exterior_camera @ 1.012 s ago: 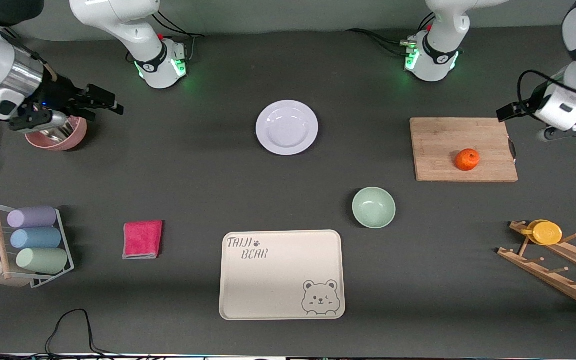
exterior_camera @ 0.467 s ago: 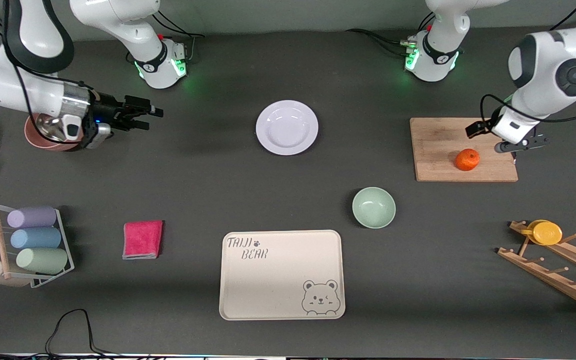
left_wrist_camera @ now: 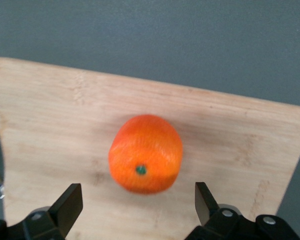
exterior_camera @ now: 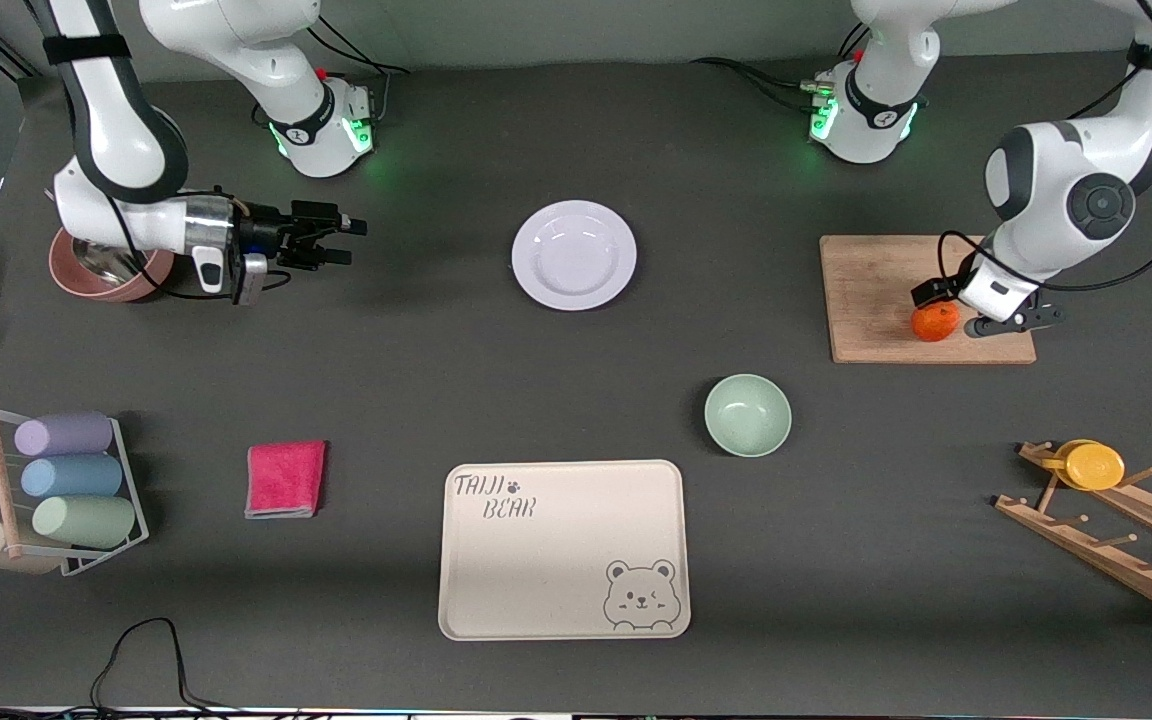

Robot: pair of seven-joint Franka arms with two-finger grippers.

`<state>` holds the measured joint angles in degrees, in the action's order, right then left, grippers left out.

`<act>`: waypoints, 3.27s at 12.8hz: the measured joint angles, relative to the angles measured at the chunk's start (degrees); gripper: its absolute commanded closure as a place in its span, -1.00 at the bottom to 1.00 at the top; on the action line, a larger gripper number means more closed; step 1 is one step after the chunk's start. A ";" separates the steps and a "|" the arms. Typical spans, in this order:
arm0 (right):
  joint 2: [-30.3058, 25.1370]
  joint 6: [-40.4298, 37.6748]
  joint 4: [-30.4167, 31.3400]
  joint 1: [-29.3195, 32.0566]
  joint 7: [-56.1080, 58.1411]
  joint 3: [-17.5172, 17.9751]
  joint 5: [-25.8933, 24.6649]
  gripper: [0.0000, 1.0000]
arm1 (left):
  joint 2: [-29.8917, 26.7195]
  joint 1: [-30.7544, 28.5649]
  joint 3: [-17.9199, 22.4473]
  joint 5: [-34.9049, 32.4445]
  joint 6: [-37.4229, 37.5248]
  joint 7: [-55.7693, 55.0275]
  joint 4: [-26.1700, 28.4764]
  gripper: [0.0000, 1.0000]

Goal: Place orange and plate with both arms
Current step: 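Grasp the orange with the left gripper while the right gripper grips the plate rim, then carry the orange with the left gripper and lower it onto the plate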

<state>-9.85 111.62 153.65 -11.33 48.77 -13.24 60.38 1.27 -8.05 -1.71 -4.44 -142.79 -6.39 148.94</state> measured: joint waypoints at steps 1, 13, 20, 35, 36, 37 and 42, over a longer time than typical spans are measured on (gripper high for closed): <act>2.23 0.05 0.69 0.00 3.79 0.00 2.72 -1.00 | 1.33 -0.02 0.00 0.00 -1.05 -0.01 -0.11 -1.00; 25.30 -2.79 3.75 -0.03 32.12 0.00 22.33 -1.00 | 3.35 -0.06 -0.01 0.01 -3.27 0.01 -0.45 1.00; 26.91 -3.56 3.61 -0.03 29.70 0.00 22.93 -0.98 | 2.79 -0.04 -0.29 0.02 -0.53 -0.06 -2.78 1.00; 27.07 -3.61 3.04 -0.09 29.30 0.15 22.94 0.11 | -8.74 4.47 -18.10 12.07 56.15 -20.89 -43.81 1.00; 27.25 -3.61 2.96 -0.11 29.30 0.17 22.94 0.11 | -7.21 4.94 -22.92 12.53 53.05 -27.49 -43.79 1.00; 27.48 -3.61 2.85 -0.14 29.30 0.18 22.94 0.11 | -5.03 5.57 -27.79 12.63 49.40 -33.85 -43.75 1.00; 28.98 -3.61 2.04 -0.26 29.68 0.24 22.94 0.11 | 7.64 14.80 -36.03 11.97 36.17 -52.03 -43.70 1.00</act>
<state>19.14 108.01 155.70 -11.59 78.46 -13.00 83.31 8.91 6.74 -37.74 7.53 -106.61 -58.42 105.23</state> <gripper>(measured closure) 0.551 0.335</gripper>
